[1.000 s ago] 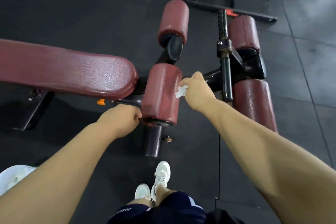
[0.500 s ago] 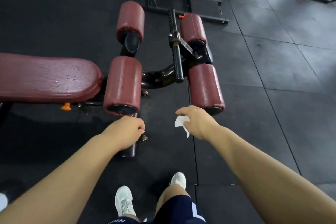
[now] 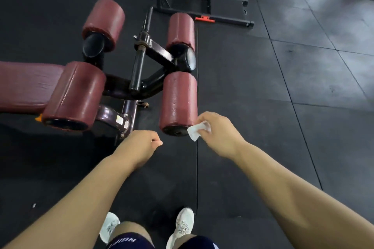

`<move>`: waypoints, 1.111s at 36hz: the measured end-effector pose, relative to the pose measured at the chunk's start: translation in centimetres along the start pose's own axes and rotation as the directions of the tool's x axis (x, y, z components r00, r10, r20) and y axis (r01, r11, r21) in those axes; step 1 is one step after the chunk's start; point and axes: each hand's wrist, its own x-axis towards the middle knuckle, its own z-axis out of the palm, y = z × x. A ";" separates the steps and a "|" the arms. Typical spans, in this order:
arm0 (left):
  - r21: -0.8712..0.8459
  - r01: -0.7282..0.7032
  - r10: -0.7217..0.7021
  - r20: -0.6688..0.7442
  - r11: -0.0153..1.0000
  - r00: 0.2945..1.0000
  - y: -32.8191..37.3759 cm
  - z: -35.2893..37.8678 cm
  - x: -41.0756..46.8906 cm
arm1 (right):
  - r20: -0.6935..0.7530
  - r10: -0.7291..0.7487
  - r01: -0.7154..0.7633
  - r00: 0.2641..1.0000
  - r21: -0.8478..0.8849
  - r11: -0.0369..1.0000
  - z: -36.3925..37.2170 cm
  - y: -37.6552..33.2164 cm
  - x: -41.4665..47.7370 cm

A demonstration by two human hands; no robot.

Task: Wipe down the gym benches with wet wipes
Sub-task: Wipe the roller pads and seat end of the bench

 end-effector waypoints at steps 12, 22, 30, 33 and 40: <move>-0.025 -0.022 0.016 -0.234 0.999 0.972 6.0 -1.2 4.2 | -0.054 0.052 -0.048 0.997 0.073 0.996 -2.8 5.3 3.9; 0.241 0.062 -0.046 -0.075 0.968 0.996 6.6 -1.3 9.7 | -0.078 0.132 -0.123 0.988 0.112 0.986 -4.1 3.5 8.2; 0.128 0.039 -0.039 -0.001 0.991 0.999 5.8 -1.8 10.9 | -0.225 0.062 -0.050 0.972 0.056 0.997 -2.4 4.2 13.4; -0.037 0.081 -0.078 0.061 0.996 0.995 4.5 -2.1 10.8 | -0.251 0.029 -0.020 0.968 0.036 0.999 -1.9 3.7 15.2; -0.252 0.145 -0.116 0.127 0.957 0.985 2.5 -2.2 11.0 | -0.020 -0.106 0.108 0.994 0.169 0.980 -1.5 1.7 17.8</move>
